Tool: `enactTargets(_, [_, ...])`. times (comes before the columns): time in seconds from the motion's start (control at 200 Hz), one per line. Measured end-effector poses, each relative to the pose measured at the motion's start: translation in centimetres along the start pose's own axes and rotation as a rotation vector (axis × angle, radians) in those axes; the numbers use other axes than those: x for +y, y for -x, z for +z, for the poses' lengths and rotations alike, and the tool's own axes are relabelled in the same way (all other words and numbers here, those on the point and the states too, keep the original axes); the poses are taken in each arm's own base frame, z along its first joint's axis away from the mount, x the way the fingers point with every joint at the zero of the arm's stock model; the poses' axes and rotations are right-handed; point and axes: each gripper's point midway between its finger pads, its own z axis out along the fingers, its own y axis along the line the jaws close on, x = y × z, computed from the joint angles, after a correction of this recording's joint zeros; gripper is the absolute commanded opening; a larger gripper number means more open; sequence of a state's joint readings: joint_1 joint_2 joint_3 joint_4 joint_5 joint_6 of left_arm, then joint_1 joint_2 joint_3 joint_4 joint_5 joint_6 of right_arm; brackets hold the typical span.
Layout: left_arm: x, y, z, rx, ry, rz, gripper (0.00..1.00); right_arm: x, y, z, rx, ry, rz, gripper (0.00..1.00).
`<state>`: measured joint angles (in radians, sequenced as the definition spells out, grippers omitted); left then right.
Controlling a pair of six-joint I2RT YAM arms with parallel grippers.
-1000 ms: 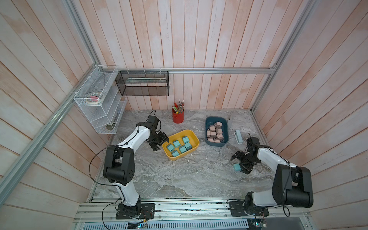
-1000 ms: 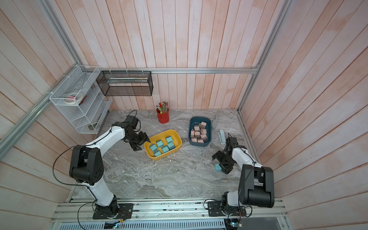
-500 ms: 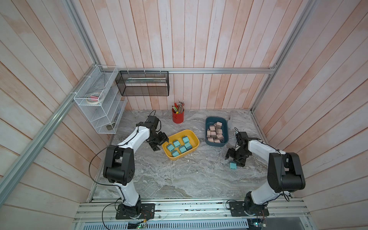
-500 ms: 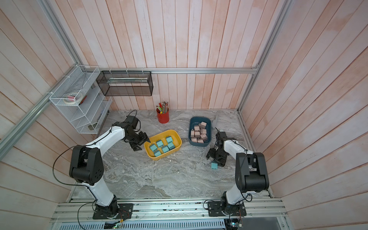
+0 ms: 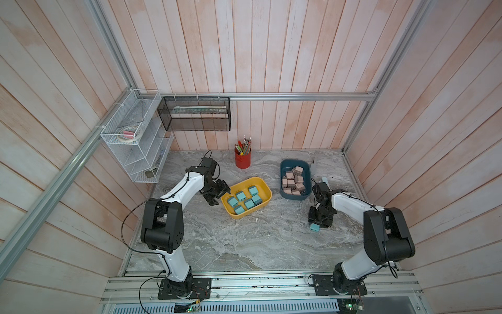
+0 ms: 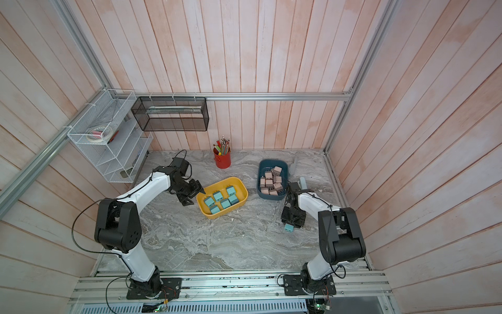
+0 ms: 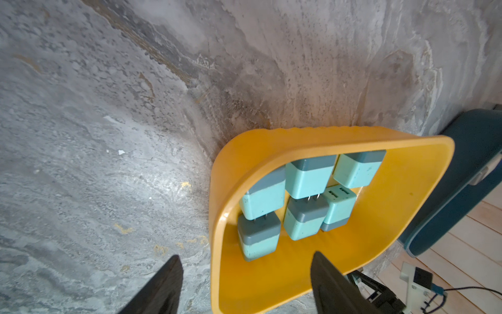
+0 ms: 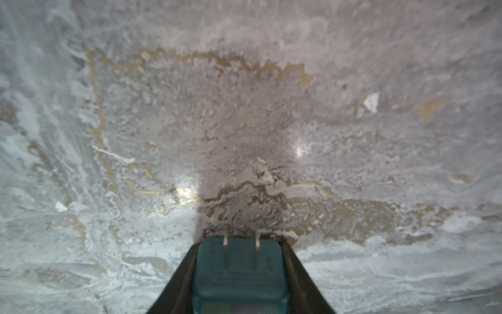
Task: Place the plugs by color into the storage box
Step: Pick up the plug from the center of the board, then place the plug in the storage box.
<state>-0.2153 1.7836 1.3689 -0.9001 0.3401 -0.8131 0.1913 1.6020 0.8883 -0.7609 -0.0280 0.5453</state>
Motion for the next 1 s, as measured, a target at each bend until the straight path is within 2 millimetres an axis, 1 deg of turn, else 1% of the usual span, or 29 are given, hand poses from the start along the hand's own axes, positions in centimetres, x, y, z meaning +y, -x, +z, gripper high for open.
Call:
enactTargets(0.085, [0.0,0.0,0.0,-0.001,0.0,0.001,0.76,0.4,-0.3,-0.3,0.025,-0.008,-0.016,0.32])
enactTargets(0.14, [-0.1,0.0,0.0,-0.001,-0.001,0.001,0.76,1.2,-0.2,-1.1,0.035,-0.009,-0.04,0.32])
enactTargets(0.18, [0.0,0.0,0.0,-0.002,-0.001,0.0,0.76,2.3,0.3,-2.1,0.025,0.002,-0.06,0.32])
enactTargets(0.245, [0.0,0.1,-0.1,-0.006,0.002,0.001,0.76,4.9,1.6,-4.3,-0.007,0.039,-0.099,0.32])
enactTargets(0.315, [0.0,0.3,-0.2,-0.016,0.007,0.002,0.76,8.6,3.4,-6.7,-0.054,0.096,-0.148,0.32])
enactTargets(0.32, [0.0,0.4,-0.2,-0.019,0.008,0.003,0.76,9.1,3.6,-6.9,-0.059,0.104,-0.156,0.32])
enactTargets(0.38, [0.0,0.5,-0.4,-0.031,0.01,0.004,0.76,12.4,4.8,-8.7,-0.086,0.145,-0.196,0.32])
enactTargets(0.44, [0.0,0.7,-0.8,-0.043,0.01,0.005,0.76,16.3,6.0,-10.2,-0.11,0.188,-0.246,0.32])
enactTargets(0.51, [0.1,0.9,-1.3,-0.057,0.007,0.001,0.76,20.8,7.2,-11.4,-0.134,0.234,-0.302,0.32])
enactTargets(0.61, [0.4,1.5,-2.1,-0.082,-0.001,-0.012,0.76,27.0,8.4,-12.1,-0.159,0.288,-0.384,0.32])
enactTargets(0.7, [1.1,1.7,-2.7,-0.095,-0.003,-0.027,0.76,31.6,8.9,-11.8,-0.182,0.324,-0.446,0.32])
enactTargets(0.745, [1.4,1.8,-2.9,-0.101,-0.002,-0.034,0.76,33.1,8.7,-11.1,-0.18,0.338,-0.47,0.32])
enactTargets(0.78, [1.6,1.8,-3.0,-0.103,0.0,-0.038,0.76,33.6,8.2,-10.3,-0.168,0.334,-0.484,0.32])
enactTargets(0.86, [1.9,1.8,-2.9,-0.102,0.003,-0.045,0.76,33.4,6.7,-8.0,-0.109,0.29,-0.512,0.32])
enactTargets(1.0, [2.1,1.7,-2.7,-0.096,0.009,-0.047,0.76,31.6,4.6,-3.4,-0.009,0.196,-0.54,0.32])
